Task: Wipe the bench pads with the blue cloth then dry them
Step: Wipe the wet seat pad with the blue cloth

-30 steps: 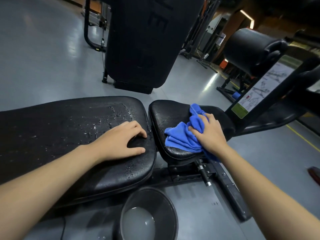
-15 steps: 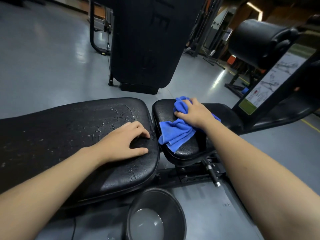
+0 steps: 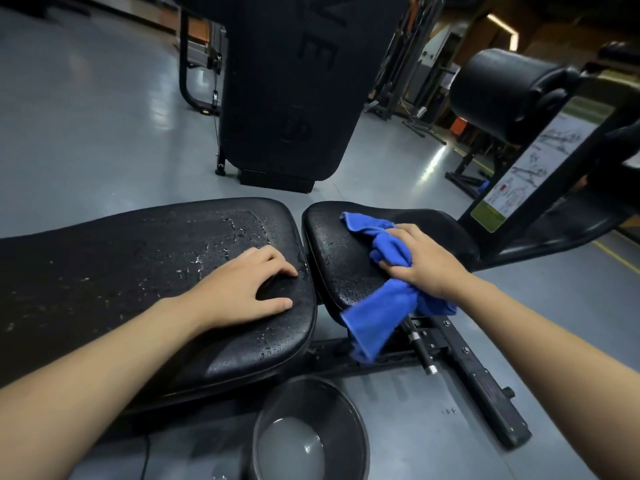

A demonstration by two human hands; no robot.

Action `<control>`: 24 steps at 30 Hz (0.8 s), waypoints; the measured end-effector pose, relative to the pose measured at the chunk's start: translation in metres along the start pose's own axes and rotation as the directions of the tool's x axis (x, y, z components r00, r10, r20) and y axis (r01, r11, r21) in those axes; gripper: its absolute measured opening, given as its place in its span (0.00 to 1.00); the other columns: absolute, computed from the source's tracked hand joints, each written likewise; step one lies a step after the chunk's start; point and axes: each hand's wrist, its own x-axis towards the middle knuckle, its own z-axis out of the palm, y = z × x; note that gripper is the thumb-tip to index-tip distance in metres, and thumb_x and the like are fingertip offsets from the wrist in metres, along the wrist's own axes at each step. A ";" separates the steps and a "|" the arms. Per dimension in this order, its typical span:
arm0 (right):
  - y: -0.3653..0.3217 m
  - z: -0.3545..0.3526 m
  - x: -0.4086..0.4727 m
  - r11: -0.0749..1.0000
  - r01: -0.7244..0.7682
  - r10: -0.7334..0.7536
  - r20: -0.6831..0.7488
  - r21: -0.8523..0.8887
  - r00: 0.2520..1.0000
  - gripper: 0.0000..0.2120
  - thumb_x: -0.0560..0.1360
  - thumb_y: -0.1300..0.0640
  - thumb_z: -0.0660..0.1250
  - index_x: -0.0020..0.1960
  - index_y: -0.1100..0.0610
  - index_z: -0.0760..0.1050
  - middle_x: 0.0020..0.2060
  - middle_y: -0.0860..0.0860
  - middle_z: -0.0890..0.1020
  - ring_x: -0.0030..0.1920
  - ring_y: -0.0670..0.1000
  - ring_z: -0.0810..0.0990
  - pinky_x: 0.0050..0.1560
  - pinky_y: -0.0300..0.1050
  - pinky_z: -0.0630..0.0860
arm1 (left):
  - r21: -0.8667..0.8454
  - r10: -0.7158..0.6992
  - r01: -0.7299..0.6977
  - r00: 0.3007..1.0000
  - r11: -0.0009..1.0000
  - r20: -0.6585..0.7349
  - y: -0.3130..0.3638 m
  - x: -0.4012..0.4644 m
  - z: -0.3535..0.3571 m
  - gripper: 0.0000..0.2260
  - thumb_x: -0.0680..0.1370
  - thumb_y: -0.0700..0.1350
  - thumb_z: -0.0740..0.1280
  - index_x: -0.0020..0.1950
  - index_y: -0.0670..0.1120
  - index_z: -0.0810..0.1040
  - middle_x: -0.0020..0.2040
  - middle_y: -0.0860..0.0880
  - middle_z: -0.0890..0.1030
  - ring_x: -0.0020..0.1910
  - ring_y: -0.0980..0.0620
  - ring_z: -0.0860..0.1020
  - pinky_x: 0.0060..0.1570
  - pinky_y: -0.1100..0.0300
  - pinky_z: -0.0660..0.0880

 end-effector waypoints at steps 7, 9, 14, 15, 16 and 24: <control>0.002 0.002 0.041 0.984 -0.175 0.174 -0.053 -0.029 0.983 0.31 0.75 0.34 0.65 0.72 0.49 0.68 0.70 0.50 0.69 0.64 0.56 0.74 0.60 0.50 0.70 | 0.010 -0.002 0.003 1.000 1.000 -0.001 0.001 0.002 0.000 0.20 0.76 0.61 0.67 0.67 0.62 0.71 0.61 0.63 0.68 0.61 0.60 0.67 0.57 0.62 0.64; -0.002 0.005 0.050 0.979 -0.194 0.192 -0.053 -0.056 0.980 0.33 0.74 0.33 0.64 0.73 0.50 0.67 0.70 0.52 0.69 0.66 0.57 0.73 0.63 0.50 0.70 | -0.002 -0.006 0.006 1.000 1.000 0.004 0.001 0.005 0.000 0.19 0.76 0.61 0.68 0.65 0.62 0.71 0.60 0.63 0.68 0.61 0.60 0.67 0.56 0.62 0.64; -0.004 0.010 0.051 0.978 -0.200 0.196 -0.061 -0.064 0.979 0.34 0.73 0.31 0.62 0.73 0.49 0.67 0.70 0.53 0.69 0.66 0.57 0.73 0.64 0.52 0.71 | -0.013 -0.012 0.012 1.000 1.000 0.021 0.002 0.006 -0.001 0.19 0.75 0.61 0.68 0.65 0.62 0.72 0.60 0.63 0.69 0.62 0.60 0.67 0.58 0.61 0.66; -0.005 0.011 0.049 0.979 -0.193 0.189 -0.063 -0.062 0.980 0.34 0.73 0.31 0.62 0.73 0.49 0.67 0.70 0.53 0.69 0.66 0.58 0.73 0.65 0.52 0.71 | -0.011 -0.012 0.012 1.000 1.000 0.022 0.002 0.005 -0.002 0.19 0.75 0.61 0.68 0.65 0.61 0.72 0.61 0.63 0.69 0.62 0.60 0.67 0.58 0.61 0.66; -0.008 0.013 0.046 0.982 -0.177 0.173 -0.066 -0.060 0.983 0.34 0.73 0.31 0.62 0.72 0.50 0.68 0.71 0.53 0.69 0.66 0.58 0.73 0.65 0.52 0.71 | -0.009 -0.012 0.012 1.000 1.000 0.022 0.002 0.004 -0.002 0.19 0.76 0.61 0.68 0.65 0.61 0.72 0.61 0.63 0.69 0.62 0.60 0.67 0.58 0.61 0.65; -0.042 0.029 0.000 0.995 0.073 -0.077 -0.047 -0.074 0.996 0.38 0.71 0.31 0.61 0.73 0.53 0.67 0.70 0.53 0.69 0.67 0.57 0.71 0.68 0.52 0.69 | -0.010 -0.012 0.012 1.000 1.000 0.015 0.001 0.006 0.000 0.19 0.75 0.60 0.70 0.64 0.61 0.73 0.60 0.63 0.69 0.61 0.61 0.67 0.53 0.71 0.62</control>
